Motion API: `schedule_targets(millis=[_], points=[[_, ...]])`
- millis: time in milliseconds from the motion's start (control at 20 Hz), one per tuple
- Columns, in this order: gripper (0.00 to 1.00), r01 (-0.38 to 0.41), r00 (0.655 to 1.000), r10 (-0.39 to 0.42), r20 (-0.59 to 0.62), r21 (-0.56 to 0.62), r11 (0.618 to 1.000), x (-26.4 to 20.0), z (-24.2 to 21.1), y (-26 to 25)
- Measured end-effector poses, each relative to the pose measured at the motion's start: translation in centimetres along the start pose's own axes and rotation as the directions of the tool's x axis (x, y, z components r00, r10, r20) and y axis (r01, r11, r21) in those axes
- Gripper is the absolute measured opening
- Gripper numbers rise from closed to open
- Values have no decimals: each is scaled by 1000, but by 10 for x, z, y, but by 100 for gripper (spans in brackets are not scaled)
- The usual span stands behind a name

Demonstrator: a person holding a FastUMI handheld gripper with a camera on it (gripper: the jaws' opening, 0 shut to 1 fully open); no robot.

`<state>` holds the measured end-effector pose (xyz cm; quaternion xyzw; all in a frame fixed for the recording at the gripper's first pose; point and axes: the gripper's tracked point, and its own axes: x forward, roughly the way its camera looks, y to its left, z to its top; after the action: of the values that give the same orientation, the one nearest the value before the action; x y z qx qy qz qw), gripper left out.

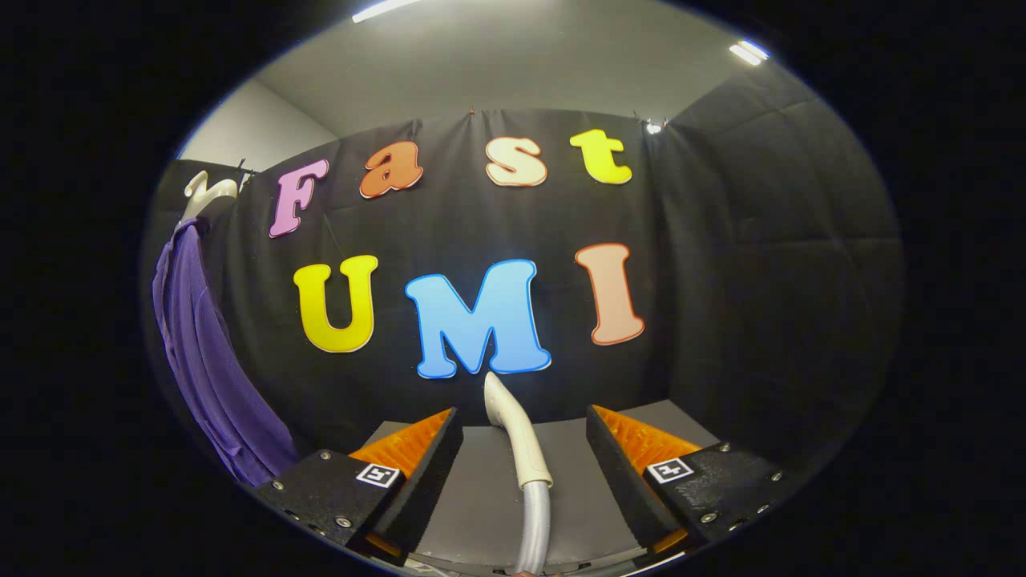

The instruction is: Iron the clothes twice with a garment steamer, once on the left side and once on the right side.

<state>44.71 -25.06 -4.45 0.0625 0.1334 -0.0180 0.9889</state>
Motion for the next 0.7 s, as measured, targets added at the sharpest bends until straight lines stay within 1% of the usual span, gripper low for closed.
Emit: schedule_targets(millis=[150, 250, 450, 550, 650, 700], points=[[95, -37, 991, 45, -125, 65, 997, 38, -39, -14], [95, -60, 977, 82, -195, 118, 991, 60, -59, -21], [95, -92, 943, 168, -288, 259, 961, 90, -85, -31], [95, -111, 917, 225, -329, 331, 937, 100, -97, -32], [95, -125, 879, 296, -374, 420, 899, 108, -113, -29], [95, -115, 862, 321, -392, 465, 878, 113, -119, -29]])
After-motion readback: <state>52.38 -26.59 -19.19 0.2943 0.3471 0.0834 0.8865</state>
